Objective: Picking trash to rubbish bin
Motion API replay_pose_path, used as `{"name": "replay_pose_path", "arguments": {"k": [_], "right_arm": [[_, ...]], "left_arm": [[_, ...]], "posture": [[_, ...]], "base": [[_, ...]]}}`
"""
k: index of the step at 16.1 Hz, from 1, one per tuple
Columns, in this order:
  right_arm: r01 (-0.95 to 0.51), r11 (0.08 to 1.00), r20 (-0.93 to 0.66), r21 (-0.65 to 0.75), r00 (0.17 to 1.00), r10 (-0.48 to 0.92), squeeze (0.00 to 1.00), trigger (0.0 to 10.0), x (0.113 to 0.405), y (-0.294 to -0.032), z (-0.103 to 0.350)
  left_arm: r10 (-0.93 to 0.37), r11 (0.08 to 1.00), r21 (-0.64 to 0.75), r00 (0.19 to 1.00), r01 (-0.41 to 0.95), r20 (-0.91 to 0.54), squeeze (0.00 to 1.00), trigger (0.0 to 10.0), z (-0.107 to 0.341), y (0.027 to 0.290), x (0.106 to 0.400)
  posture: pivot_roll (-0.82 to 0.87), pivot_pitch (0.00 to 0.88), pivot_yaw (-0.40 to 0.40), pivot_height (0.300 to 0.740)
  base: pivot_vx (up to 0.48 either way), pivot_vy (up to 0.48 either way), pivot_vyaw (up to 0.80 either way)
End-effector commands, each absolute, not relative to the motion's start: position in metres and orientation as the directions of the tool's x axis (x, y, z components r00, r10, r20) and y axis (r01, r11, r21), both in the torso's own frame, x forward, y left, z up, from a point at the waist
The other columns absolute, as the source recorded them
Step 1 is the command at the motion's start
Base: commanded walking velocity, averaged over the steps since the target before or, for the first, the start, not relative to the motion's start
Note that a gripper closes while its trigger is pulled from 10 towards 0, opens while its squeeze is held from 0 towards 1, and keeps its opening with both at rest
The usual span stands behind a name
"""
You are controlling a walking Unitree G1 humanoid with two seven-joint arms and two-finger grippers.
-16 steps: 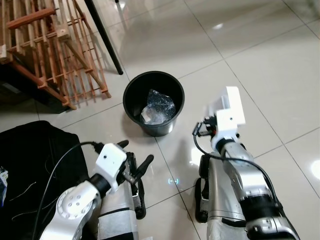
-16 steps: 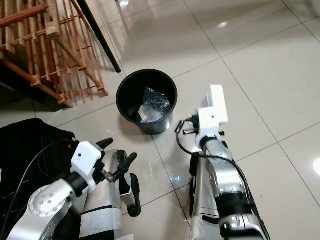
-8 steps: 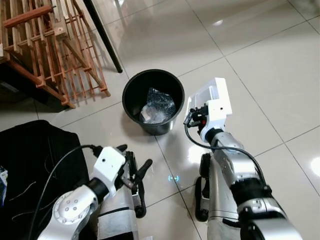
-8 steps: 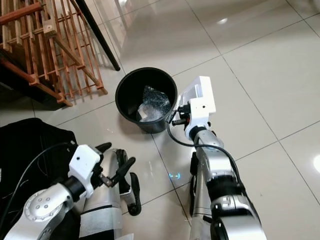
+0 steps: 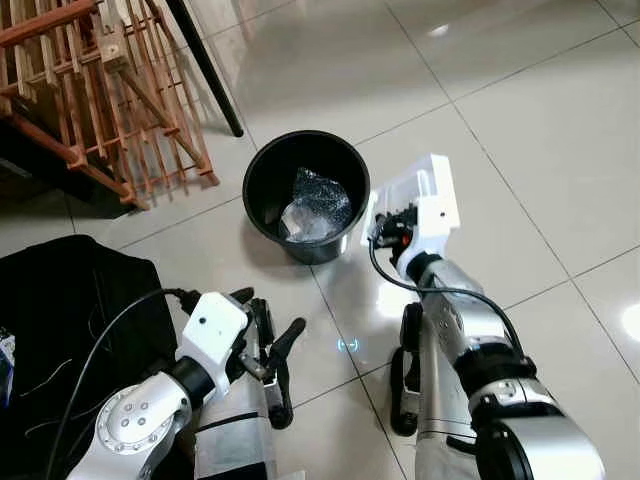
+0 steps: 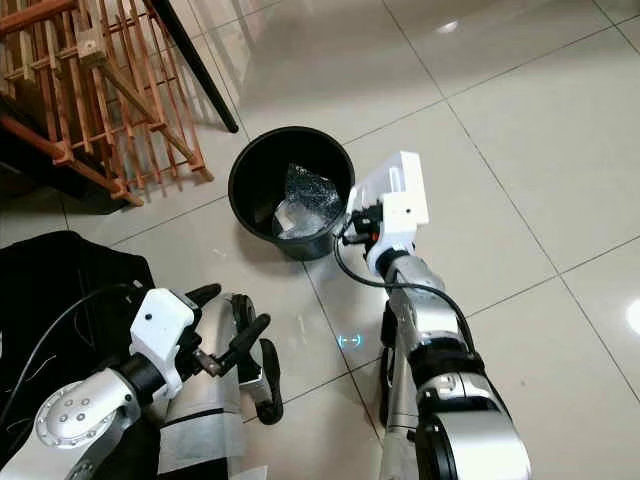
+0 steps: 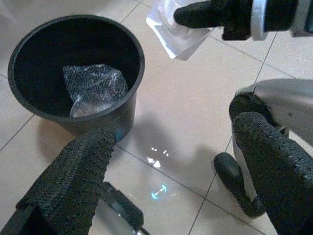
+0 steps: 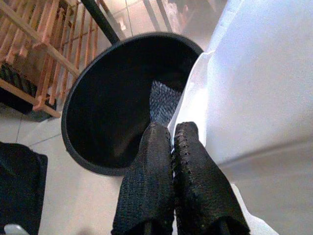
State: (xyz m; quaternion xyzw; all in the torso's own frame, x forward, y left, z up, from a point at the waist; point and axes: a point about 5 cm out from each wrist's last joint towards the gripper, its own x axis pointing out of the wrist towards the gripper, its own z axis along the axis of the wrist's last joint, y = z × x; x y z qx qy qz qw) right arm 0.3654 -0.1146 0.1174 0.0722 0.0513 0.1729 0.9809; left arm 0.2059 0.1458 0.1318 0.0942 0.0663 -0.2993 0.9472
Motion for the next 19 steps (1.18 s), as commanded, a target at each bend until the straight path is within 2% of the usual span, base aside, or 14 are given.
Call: {"name": "replay_pose_path", "arguments": {"k": [1, 8, 13, 19], "right_arm": [[-0.346, 0.924, -0.091, 0.163, 0.927, 0.363, 0.0, 10.0, 0.363, -0.111, 0.11], [-0.503, 0.848, -0.061, 0.168, 0.853, 0.518, 0.0, 10.0, 0.375, -0.081, 0.13], [-0.531, 0.839, -0.105, 0.119, 0.833, 0.543, 0.0, 10.0, 0.376, -0.059, 0.129], [-0.477, 0.87, -0.105, 0.125, 0.866, 0.489, 0.0, 10.0, 0.378, -0.054, 0.129]], "left_arm": [[-0.547, 0.811, 0.117, 0.814, 0.573, -0.194, 0.0, 10.0, 0.131, 0.146, 0.203], [-0.513, 0.834, 0.126, 0.838, 0.538, -0.185, 0.0, 10.0, 0.137, 0.147, 0.202], [-0.469, 0.857, 0.138, 0.863, 0.496, -0.189, 0.0, 10.0, 0.139, 0.153, 0.196], [-0.454, 0.864, 0.136, 0.866, 0.486, -0.21, 0.0, 10.0, 0.138, 0.155, 0.188]], "posture": [[0.2, 0.522, 0.092, 0.565], [0.24, 0.531, 0.058, 0.565], [0.28, 0.534, 0.037, 0.565], [0.31, 0.551, 0.05, 0.565]], "base": [[0.0, 0.0, 0.0], [0.0, 0.0, 0.0], [0.0, 0.0, 0.0], [0.0, 0.0, 0.0]]}}
